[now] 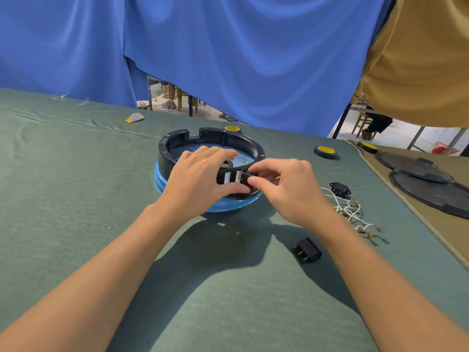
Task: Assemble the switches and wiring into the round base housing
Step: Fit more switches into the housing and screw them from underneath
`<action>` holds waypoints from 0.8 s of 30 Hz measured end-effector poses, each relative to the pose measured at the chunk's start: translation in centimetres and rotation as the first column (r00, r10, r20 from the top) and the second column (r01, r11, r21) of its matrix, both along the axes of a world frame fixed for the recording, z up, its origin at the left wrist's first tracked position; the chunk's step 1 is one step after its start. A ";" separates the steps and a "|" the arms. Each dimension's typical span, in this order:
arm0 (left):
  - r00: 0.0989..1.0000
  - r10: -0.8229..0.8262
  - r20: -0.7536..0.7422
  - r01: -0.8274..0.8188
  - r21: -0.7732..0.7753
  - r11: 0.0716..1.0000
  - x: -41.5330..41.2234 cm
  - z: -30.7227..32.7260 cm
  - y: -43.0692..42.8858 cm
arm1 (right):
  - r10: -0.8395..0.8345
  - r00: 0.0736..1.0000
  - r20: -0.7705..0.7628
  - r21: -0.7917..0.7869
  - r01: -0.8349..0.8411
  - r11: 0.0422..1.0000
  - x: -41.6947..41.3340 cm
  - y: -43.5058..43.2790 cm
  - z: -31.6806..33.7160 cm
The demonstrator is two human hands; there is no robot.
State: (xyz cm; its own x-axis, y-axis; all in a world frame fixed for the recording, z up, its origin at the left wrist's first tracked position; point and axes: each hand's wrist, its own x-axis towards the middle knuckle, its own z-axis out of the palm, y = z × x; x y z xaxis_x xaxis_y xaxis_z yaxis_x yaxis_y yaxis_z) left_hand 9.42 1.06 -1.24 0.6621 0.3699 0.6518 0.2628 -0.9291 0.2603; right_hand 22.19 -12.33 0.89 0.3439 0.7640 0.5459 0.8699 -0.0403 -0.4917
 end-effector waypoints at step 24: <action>0.999 0.031 -0.012 -0.030 0.055 0.998 0.2 -0.8 0.1 | -0.113 0.983 0.145 0.292 0.067 0.954 -1.9 2.0 -3.4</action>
State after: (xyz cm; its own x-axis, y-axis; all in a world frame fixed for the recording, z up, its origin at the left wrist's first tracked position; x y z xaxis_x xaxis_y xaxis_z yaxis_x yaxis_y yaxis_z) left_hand 9.57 1.17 -2.00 0.6594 0.3540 0.6632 0.2944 -0.9333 0.2054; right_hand 20.26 -10.32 -2.50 0.2951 0.5383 0.7894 0.9368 -0.0003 -0.3500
